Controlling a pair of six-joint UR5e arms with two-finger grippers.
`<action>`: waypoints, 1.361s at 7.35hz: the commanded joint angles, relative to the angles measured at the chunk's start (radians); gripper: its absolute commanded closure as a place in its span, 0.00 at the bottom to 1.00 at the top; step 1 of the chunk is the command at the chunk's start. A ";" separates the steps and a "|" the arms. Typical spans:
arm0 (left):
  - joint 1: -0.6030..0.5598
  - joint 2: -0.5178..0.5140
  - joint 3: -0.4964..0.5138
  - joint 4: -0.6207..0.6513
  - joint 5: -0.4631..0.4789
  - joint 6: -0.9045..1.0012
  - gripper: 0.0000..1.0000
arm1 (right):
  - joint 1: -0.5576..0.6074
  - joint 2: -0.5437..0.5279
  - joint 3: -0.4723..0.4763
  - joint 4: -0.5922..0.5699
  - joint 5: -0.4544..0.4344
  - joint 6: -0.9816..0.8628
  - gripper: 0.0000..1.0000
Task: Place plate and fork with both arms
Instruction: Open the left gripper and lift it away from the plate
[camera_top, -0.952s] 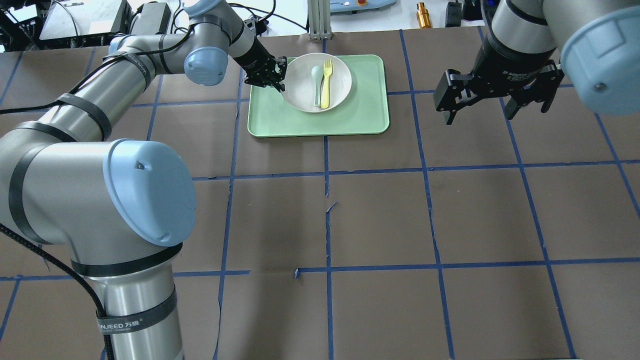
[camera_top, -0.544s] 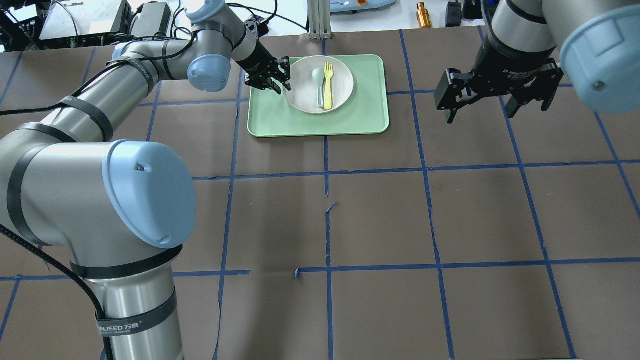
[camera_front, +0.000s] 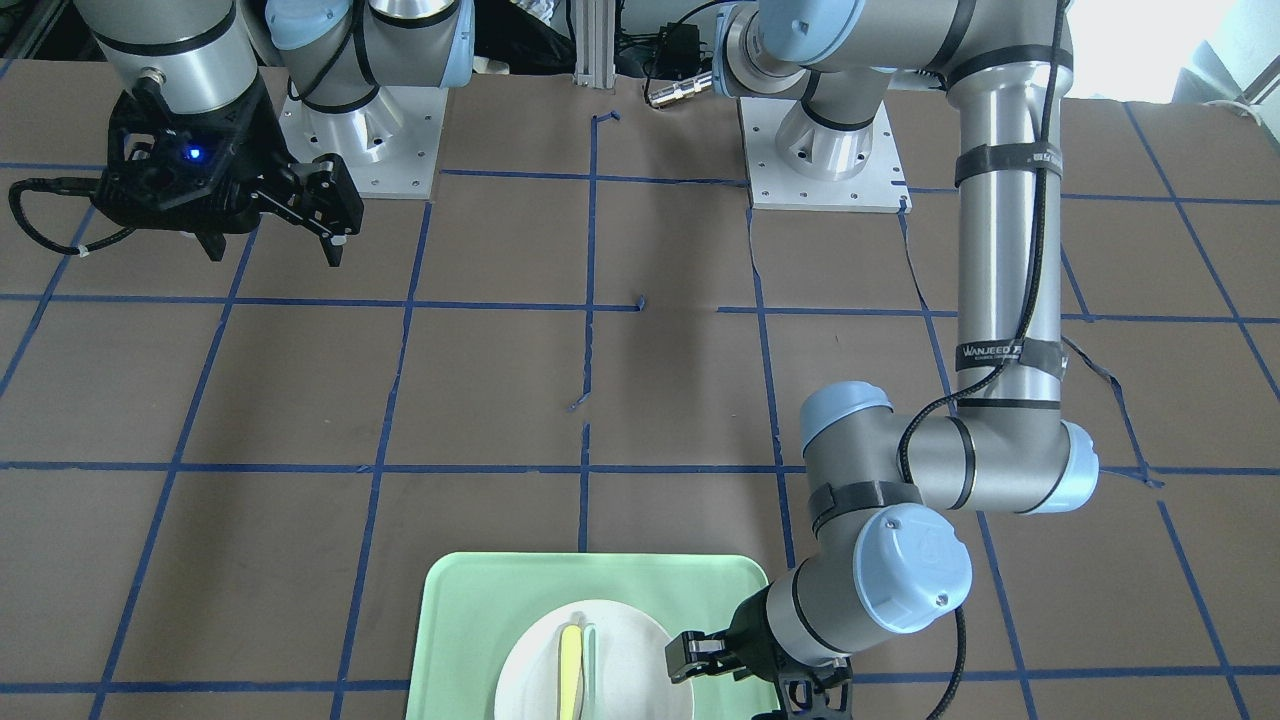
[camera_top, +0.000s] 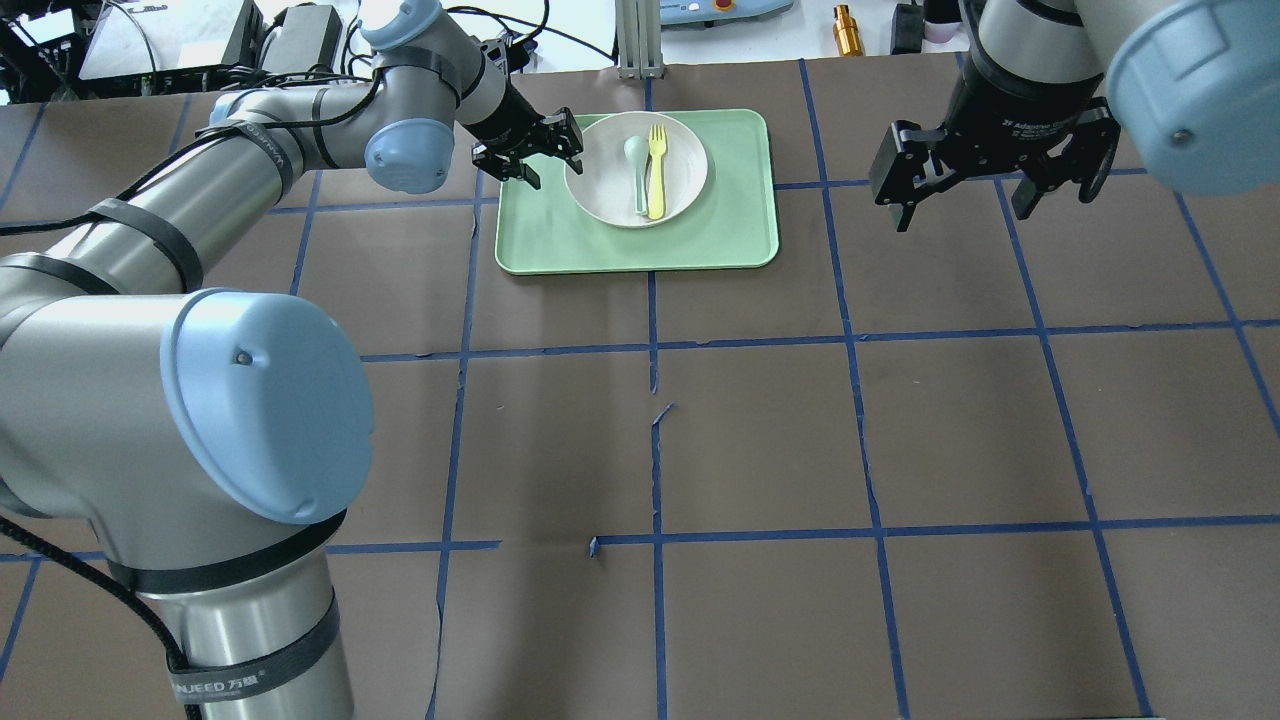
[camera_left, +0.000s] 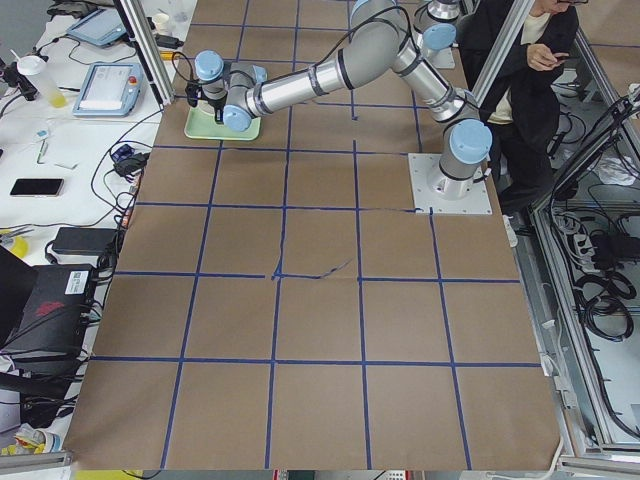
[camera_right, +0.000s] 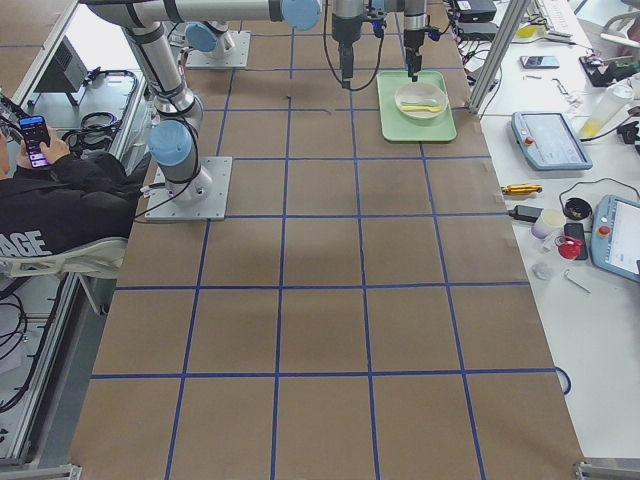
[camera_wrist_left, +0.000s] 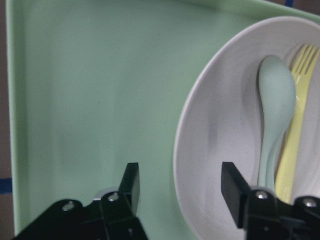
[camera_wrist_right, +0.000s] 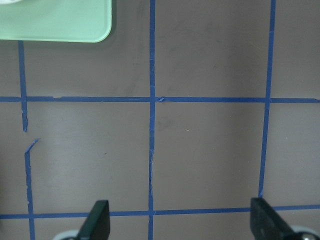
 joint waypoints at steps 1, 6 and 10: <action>-0.008 0.164 -0.093 -0.118 0.200 0.008 0.00 | 0.001 0.000 -0.002 -0.001 0.004 0.011 0.00; -0.015 0.589 -0.193 -0.542 0.378 0.015 0.00 | 0.004 -0.009 0.003 -0.004 0.042 0.014 0.00; -0.038 0.694 -0.200 -0.603 0.371 0.018 0.00 | 0.006 0.014 0.010 -0.068 0.044 0.029 0.00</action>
